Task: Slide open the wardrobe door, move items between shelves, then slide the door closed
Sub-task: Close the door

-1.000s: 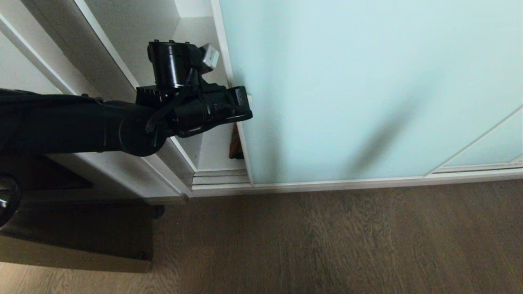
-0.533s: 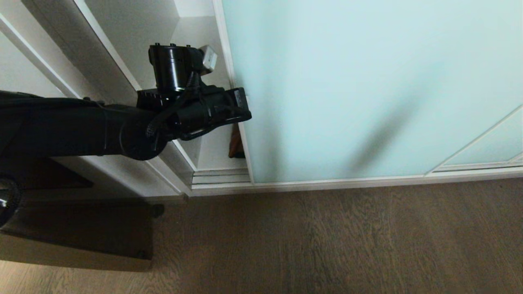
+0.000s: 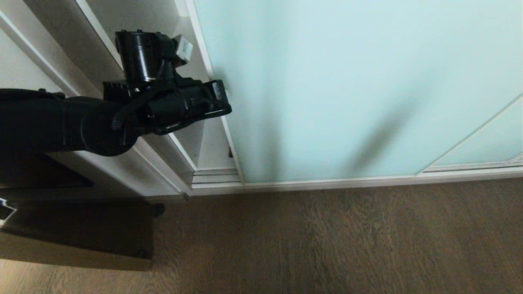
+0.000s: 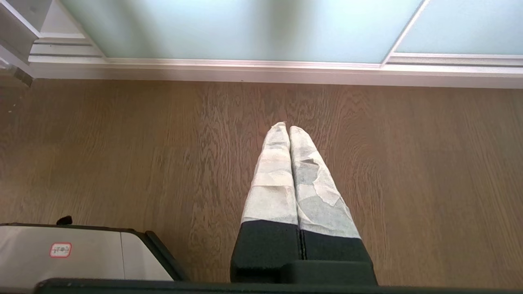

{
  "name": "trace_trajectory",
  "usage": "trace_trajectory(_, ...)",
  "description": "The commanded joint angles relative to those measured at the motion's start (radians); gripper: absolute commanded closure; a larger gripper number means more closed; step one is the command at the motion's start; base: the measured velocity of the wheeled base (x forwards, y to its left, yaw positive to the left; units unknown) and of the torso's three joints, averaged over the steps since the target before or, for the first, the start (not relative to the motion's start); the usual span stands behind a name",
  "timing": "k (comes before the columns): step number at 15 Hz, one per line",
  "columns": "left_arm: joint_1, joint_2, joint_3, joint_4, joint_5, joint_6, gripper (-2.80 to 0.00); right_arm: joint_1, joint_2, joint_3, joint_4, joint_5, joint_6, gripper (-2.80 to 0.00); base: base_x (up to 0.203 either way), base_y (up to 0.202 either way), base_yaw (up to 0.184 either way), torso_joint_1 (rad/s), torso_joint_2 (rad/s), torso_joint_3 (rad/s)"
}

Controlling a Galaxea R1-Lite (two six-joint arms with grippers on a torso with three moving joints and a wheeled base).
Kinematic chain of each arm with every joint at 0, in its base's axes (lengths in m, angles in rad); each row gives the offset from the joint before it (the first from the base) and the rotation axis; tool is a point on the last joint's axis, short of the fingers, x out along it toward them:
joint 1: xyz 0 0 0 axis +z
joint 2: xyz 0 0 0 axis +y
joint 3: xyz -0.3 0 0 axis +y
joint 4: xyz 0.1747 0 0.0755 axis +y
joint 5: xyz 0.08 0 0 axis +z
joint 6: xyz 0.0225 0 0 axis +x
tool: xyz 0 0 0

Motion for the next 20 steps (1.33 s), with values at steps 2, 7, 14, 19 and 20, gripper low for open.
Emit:
trace_trajectory(2, 0.038, -0.058, 0.042, -0.014, -0.002, -0.001, 0.0, 0.001, -0.002, 0.0, 0.0, 0.001, 0.0, 0.0, 0.0, 0.0, 0.0, 0.0, 0.0, 0.0)
trace_trajectory(7, 0.093, -0.11, 0.087, -0.014, 0.0, 0.0, 0.0, 0.001, -0.002, 0.0, 0.001, 0.001, 0.0, 0.0, 0.0, 0.0, 0.0, 0.0, 0.0, 0.0)
trace_trajectory(14, 0.171, -0.156, 0.109, -0.012, -0.004, 0.002, 0.0, 0.001, -0.002, 0.0, 0.0, 0.001, 0.0, 0.0, 0.0, 0.0, 0.0, 0.0, 0.0, 0.0)
trace_trajectory(19, 0.232, -0.221, 0.124, -0.004, -0.005, 0.001, 0.0, 0.001, -0.002, 0.0, 0.0, 0.001, 0.0, 0.0, 0.0, 0.0, 0.0, 0.0, 0.0, 0.0)
trace_trajectory(20, 0.235, -0.228, 0.136, -0.007, -0.005, 0.002, 0.0, 0.001, -0.002, 0.0, 0.0, 0.001, 0.0, 0.0, 0.0, 0.0, 0.0, 0.0, 0.0, 0.0)
